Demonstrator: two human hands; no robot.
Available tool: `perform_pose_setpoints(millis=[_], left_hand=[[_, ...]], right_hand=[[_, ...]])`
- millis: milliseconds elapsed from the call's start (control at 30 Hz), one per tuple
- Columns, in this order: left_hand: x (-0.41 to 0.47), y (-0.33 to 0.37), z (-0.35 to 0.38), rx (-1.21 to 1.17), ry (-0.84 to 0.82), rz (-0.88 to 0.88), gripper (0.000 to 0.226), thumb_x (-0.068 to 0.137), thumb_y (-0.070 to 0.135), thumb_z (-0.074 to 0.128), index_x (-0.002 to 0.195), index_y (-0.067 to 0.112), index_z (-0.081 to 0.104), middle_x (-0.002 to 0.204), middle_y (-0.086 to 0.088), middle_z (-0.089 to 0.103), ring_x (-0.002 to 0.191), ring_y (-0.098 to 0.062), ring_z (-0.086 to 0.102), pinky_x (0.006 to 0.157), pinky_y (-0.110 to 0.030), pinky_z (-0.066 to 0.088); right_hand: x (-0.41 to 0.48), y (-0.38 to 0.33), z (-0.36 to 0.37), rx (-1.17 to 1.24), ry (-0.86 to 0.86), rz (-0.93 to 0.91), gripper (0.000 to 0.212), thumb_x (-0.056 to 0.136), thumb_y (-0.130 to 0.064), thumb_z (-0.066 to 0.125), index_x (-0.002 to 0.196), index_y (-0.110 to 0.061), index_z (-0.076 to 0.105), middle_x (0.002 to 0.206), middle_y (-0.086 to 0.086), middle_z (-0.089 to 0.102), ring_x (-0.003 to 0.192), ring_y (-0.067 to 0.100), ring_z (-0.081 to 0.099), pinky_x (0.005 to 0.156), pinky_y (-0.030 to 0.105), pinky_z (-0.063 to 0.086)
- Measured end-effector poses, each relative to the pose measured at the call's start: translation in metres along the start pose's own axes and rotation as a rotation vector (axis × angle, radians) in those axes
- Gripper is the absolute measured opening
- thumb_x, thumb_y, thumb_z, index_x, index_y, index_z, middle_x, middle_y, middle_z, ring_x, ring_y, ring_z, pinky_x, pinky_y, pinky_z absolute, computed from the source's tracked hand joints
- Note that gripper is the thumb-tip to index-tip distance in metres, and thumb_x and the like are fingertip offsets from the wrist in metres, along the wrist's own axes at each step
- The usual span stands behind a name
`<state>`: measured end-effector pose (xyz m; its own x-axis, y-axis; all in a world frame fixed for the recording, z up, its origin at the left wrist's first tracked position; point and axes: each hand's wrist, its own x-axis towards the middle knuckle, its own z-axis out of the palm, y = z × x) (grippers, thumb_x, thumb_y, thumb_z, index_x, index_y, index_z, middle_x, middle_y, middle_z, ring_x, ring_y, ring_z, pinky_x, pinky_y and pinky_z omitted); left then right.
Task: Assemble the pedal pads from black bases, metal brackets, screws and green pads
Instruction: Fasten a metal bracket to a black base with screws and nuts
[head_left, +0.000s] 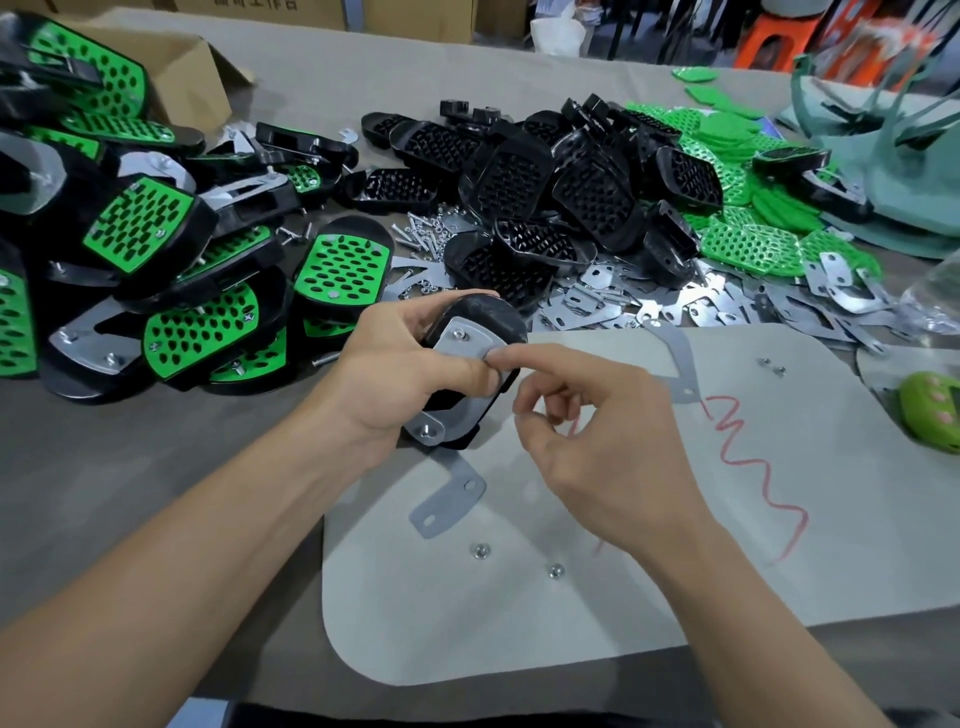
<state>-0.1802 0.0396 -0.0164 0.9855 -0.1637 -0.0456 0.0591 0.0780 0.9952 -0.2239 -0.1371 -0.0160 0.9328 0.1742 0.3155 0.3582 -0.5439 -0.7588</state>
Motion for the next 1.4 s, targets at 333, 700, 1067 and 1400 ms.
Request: perform_pose_setpoints(millis=[333,700,1067,1400], left_hand=[[-0.001,0.000,0.003,0.006,-0.027,0.045,0.051,0.065,-0.025,0.072,0.102,0.009,0.077,0.082,0.000,0.073,0.074,-0.013,0.066,0.069,-0.020,0.053],[-0.001,-0.001,0.003,0.047,-0.048,0.074,0.042,0.065,-0.021,0.075,0.095,0.008,0.078,0.080,-0.002,0.073,0.071,-0.013,0.065,0.066,-0.021,0.052],[-0.002,0.000,0.004,0.084,-0.010,0.026,0.039,0.065,-0.017,0.077,0.095,0.008,0.078,0.080,-0.005,0.074,0.070,-0.016,0.065,0.065,-0.024,0.054],[0.000,-0.002,0.002,0.074,0.016,-0.004,0.037,0.066,-0.019,0.075,0.093,0.006,0.078,0.079,-0.006,0.074,0.069,-0.018,0.065,0.063,-0.026,0.054]], right_hand=[[-0.016,0.005,0.016,-0.065,0.146,0.021,0.052,0.076,-0.004,0.067,0.112,-0.042,0.068,0.084,-0.018,0.065,0.075,0.007,0.056,0.061,0.001,0.037],[-0.018,0.008,0.025,-0.097,0.194,0.024,0.052,0.074,-0.009,0.065,0.115,-0.042,0.061,0.081,-0.019,0.066,0.068,0.008,0.060,0.063,0.004,0.041],[-0.020,0.004,0.027,-0.228,0.166,0.099,0.051,0.072,-0.026,0.058,0.116,-0.050,0.049,0.080,-0.026,0.064,0.060,0.006,0.059,0.056,0.029,0.051],[-0.020,0.009,0.021,-0.049,0.156,0.026,0.060,0.076,-0.007,0.062,0.126,-0.041,0.060,0.088,-0.018,0.068,0.067,0.014,0.058,0.062,0.009,0.045]])
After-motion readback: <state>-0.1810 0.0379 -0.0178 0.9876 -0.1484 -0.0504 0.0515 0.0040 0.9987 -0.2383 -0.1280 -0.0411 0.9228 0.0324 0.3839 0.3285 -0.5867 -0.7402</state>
